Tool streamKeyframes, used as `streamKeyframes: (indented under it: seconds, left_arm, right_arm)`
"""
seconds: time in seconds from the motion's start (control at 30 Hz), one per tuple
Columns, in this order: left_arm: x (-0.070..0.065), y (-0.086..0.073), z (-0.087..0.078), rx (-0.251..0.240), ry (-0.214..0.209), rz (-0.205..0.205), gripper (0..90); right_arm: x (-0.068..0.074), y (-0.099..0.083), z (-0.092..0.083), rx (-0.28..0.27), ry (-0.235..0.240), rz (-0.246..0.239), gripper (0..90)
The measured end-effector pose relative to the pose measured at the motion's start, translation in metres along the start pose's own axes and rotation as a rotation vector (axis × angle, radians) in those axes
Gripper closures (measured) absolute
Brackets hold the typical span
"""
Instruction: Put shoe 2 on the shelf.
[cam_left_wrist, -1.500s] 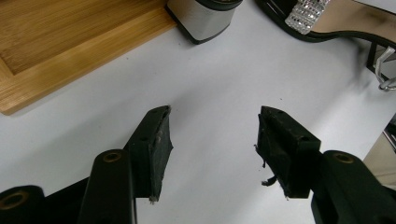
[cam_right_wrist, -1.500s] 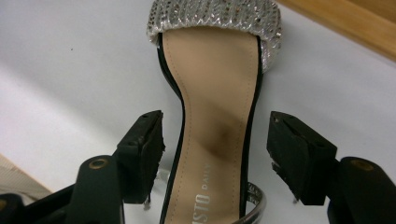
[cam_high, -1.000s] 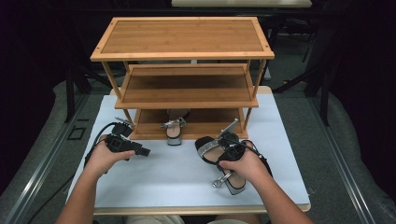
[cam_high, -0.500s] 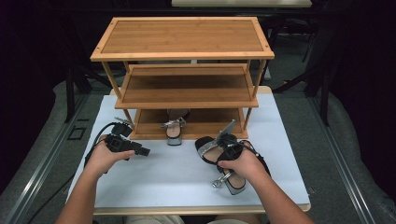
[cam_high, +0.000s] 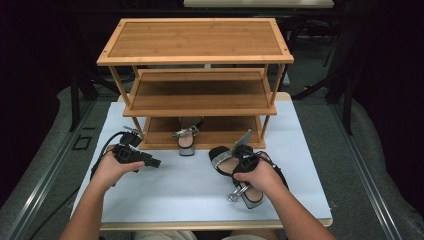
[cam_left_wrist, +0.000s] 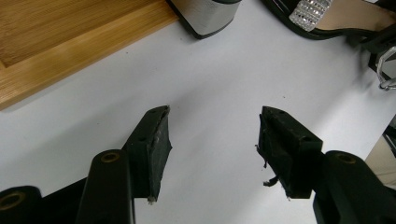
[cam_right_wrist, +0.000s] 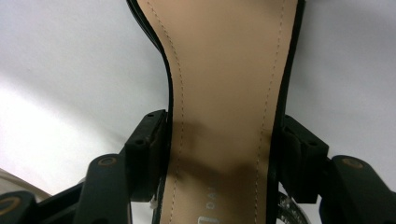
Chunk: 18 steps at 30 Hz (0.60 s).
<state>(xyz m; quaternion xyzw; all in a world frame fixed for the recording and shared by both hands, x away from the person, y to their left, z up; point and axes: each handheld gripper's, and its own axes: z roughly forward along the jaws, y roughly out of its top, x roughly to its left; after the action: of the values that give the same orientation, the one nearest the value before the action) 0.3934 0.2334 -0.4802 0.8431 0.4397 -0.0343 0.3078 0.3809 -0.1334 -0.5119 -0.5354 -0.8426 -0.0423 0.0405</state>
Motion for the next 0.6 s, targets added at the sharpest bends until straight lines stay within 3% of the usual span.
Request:
streamKeyframes:
  seconds: [0.07,0.27,0.3,0.6]
  left_arm:
    - [0.000,0.000,0.000,-0.001,0.004,0.000,43.5]
    - [0.001,-0.001,0.000,0.000,0.006,-0.004,43.5]
    - [0.002,-0.001,0.000,-0.005,0.008,-0.009,43.5]
    - [0.002,0.000,0.001,0.003,0.006,0.000,43.5]
  right_arm:
    - [0.001,-0.001,0.001,-0.016,0.001,0.017,40.6]
    - [-0.003,-0.003,-0.002,-0.021,-0.005,-0.001,41.9]
    - [-0.005,-0.005,-0.003,-0.041,0.013,-0.001,42.1]
    - [-0.009,-0.007,-0.015,-0.107,0.024,0.021,42.4]
